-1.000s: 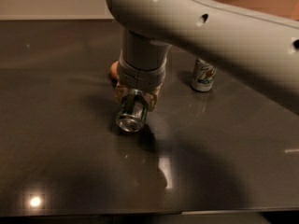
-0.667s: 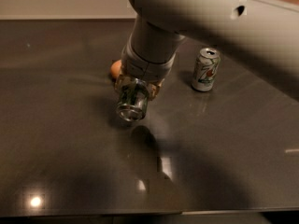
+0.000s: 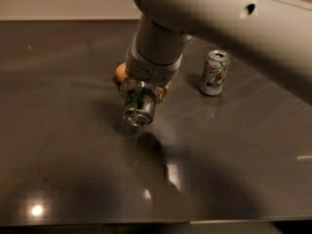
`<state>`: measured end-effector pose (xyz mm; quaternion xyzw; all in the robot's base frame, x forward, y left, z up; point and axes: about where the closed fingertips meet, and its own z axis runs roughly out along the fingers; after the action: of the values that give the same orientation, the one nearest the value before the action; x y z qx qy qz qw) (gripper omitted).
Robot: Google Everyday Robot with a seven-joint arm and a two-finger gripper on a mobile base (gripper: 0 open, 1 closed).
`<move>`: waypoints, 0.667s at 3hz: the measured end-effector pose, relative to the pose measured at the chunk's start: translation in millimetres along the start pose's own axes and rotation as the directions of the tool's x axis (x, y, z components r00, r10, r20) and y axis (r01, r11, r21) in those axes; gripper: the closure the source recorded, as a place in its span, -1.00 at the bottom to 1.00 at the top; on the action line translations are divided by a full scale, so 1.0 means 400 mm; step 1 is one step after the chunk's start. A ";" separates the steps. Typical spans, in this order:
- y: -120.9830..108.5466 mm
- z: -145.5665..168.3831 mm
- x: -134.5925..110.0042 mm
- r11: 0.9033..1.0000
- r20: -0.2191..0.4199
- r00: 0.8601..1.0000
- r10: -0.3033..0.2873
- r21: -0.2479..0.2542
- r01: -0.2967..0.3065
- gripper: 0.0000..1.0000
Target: Place green can upright
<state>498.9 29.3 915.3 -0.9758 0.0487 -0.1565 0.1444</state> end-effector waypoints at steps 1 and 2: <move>-0.016 -0.018 -0.010 0.989 -0.032 0.989 -0.148 -0.004 0.148 1.00; -0.031 -0.045 -0.032 0.949 -0.082 0.947 -0.311 0.015 0.314 1.00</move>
Offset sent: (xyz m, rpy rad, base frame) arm -0.0302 0.0138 0.0256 -0.1559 -0.3278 0.5909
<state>481.8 38.1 931.5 -0.9622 -0.1030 -0.2166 0.1294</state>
